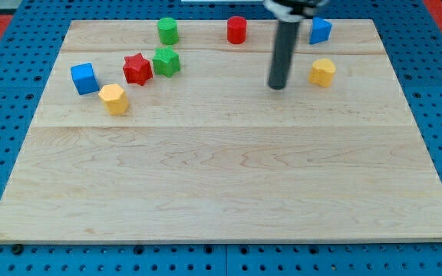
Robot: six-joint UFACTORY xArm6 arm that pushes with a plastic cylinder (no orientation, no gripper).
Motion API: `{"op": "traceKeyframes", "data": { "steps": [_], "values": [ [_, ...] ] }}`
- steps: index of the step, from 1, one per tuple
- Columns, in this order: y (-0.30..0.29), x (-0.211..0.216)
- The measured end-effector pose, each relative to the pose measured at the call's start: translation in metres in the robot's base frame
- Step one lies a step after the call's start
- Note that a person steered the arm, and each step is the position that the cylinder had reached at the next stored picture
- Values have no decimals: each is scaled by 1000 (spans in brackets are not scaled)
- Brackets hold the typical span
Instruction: Move the red star to the top of the yellow hexagon
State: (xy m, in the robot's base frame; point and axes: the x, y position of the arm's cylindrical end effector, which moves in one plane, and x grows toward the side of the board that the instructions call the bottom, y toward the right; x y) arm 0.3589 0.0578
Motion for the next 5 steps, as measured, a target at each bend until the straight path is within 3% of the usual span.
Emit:
{"op": "traceKeyframes", "data": {
  "steps": [2,5],
  "values": [
    [-147,0],
    [-161,-35]
  ]
}}
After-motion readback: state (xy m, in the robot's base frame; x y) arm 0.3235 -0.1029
